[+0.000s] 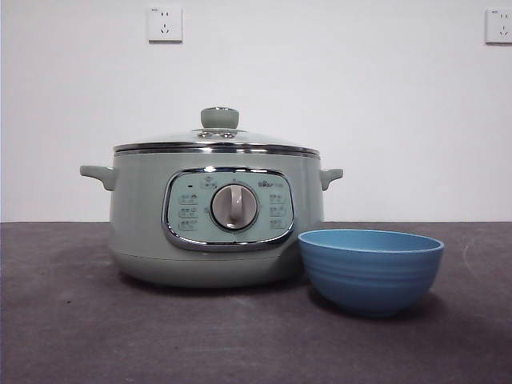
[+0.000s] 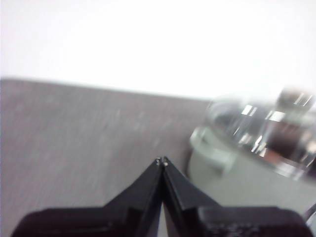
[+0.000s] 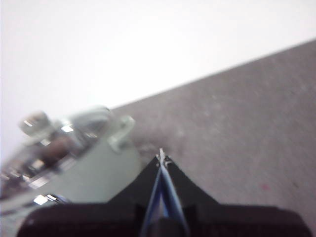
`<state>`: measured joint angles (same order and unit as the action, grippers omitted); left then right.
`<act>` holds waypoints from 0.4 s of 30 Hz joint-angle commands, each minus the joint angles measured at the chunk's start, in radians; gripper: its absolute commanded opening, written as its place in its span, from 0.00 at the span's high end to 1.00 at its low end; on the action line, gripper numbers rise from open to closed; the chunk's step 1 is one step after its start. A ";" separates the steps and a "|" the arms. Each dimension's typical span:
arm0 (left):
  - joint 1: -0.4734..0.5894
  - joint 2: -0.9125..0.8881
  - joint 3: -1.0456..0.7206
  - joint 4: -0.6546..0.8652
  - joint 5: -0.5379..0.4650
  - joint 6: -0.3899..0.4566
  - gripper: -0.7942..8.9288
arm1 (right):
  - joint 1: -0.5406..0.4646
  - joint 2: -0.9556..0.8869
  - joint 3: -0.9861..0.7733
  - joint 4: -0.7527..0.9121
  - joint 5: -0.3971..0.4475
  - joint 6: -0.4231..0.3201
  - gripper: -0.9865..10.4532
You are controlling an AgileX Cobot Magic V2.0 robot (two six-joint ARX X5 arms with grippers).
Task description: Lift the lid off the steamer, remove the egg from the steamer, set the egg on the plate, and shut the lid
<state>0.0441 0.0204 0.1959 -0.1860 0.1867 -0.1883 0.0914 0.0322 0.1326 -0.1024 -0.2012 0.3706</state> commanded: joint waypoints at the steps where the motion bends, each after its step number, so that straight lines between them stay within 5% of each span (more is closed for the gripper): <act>1: 0.002 0.030 0.073 -0.014 0.027 -0.026 0.93 | 0.002 0.044 0.063 0.010 -0.033 0.024 0.92; 12: 0.002 0.272 0.407 -0.217 0.251 0.026 0.93 | 0.002 0.399 0.440 -0.154 -0.315 -0.115 0.92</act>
<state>0.0441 0.2790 0.5850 -0.3946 0.4187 -0.1894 0.0917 0.4103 0.5465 -0.2489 -0.4969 0.3054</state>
